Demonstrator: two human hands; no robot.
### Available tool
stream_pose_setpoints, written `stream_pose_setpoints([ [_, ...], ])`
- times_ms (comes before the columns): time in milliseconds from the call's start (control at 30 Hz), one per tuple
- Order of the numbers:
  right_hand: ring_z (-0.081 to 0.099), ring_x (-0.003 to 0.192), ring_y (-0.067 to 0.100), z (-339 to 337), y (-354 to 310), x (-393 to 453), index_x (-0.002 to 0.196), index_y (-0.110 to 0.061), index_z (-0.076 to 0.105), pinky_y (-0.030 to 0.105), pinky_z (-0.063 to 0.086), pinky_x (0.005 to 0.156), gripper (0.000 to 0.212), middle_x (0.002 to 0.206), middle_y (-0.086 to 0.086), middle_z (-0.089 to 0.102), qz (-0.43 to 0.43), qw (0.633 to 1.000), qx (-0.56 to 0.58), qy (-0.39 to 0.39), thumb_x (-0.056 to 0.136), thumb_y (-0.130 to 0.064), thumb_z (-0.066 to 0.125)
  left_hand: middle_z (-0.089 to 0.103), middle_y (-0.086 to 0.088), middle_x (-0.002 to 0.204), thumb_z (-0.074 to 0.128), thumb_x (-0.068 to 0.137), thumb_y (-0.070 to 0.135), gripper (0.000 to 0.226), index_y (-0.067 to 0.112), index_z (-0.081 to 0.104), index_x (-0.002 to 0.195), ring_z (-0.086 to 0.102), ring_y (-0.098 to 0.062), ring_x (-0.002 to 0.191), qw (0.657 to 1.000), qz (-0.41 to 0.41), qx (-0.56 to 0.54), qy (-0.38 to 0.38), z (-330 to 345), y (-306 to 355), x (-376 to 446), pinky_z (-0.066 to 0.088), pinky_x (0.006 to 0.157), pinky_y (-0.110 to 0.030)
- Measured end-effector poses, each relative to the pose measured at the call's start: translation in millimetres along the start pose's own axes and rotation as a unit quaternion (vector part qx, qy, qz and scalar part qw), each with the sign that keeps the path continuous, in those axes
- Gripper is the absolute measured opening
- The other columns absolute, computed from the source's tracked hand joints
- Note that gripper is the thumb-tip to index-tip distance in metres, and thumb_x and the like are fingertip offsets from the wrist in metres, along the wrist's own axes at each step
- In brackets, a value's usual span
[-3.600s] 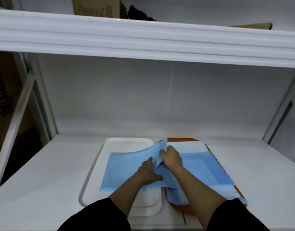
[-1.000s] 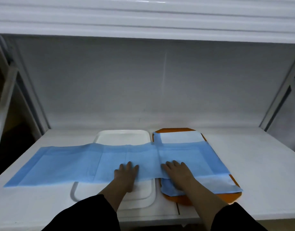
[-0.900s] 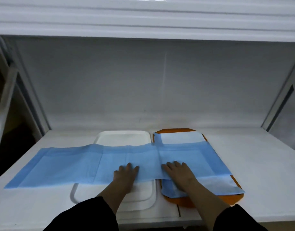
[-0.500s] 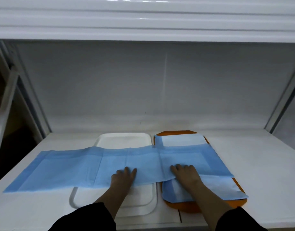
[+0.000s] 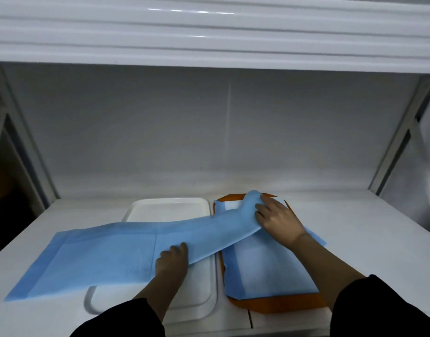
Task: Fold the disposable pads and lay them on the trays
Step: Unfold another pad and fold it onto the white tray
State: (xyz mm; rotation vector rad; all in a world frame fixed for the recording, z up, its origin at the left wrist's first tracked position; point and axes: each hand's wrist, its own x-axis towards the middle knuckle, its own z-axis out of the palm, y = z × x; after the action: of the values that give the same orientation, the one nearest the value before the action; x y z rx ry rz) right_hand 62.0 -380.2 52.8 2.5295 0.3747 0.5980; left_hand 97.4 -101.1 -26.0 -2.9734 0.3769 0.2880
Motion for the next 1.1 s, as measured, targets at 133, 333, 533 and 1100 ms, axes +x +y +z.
stream_pose_setpoints([
  [133, 0.069, 0.093, 0.035, 19.1, 15.6, -34.9, 0.079, -0.006, 0.074, 0.040, 0.058, 0.075, 0.046, 0.089, 0.014, 0.072, 0.023, 1.000, 0.012, -0.010, 0.037, 0.001, 0.091, 0.040, -0.015, 0.135, 0.036, 0.096, 0.013, 0.053, 0.014, 0.018, 0.146, 0.049, -0.033, 0.117, 0.999, 0.029, -0.009, 0.016, -6.7, 21.3, 4.8, 0.044, 0.094, -0.042],
  [333, 0.067, 0.090, 0.031, 29.2, 10.1, -73.8, 0.129, -0.010, 0.049, 0.034, 0.056, 0.059, 0.099, 0.118, 0.013, 0.064, 0.199, 0.970, 0.129, -0.048, 0.037, 0.005, 0.082, 0.039, -0.014, 0.137, 0.033, 0.098, 0.019, 0.050, 0.018, 0.020, 0.146, 0.047, -0.033, 0.119, 0.999, 0.052, -0.012, 0.002, -0.5, 35.4, 6.8, 0.044, 0.095, -0.041],
  [533, 0.054, 0.108, 0.024, 25.9, 14.7, -78.2, 0.135, -0.019, 0.040, 0.031, 0.045, 0.082, 0.044, 0.131, 0.005, 0.045, 0.254, 0.938, 0.074, -0.225, 0.092, -0.017, 0.048, 0.039, -0.014, 0.138, 0.031, 0.098, 0.020, 0.049, 0.017, 0.020, 0.146, 0.047, -0.032, 0.121, 0.998, 0.053, -0.017, -0.007, -3.5, 32.3, 6.8, 0.042, 0.097, -0.041],
  [1100, 0.053, 0.105, 0.040, 30.3, 55.8, -71.6, 0.139, -0.002, 0.039, 0.046, 0.050, 0.088, 0.083, 0.145, 0.018, 0.037, 0.398, 0.899, 0.181, -0.013, 0.065, 0.008, 0.074, 0.043, -0.010, 0.135, 0.030, 0.099, 0.028, 0.053, 0.021, 0.014, 0.149, 0.048, -0.029, 0.117, 0.993, 0.029, -0.106, 0.047, -26.7, 61.1, 6.4, 0.045, 0.090, -0.039],
])
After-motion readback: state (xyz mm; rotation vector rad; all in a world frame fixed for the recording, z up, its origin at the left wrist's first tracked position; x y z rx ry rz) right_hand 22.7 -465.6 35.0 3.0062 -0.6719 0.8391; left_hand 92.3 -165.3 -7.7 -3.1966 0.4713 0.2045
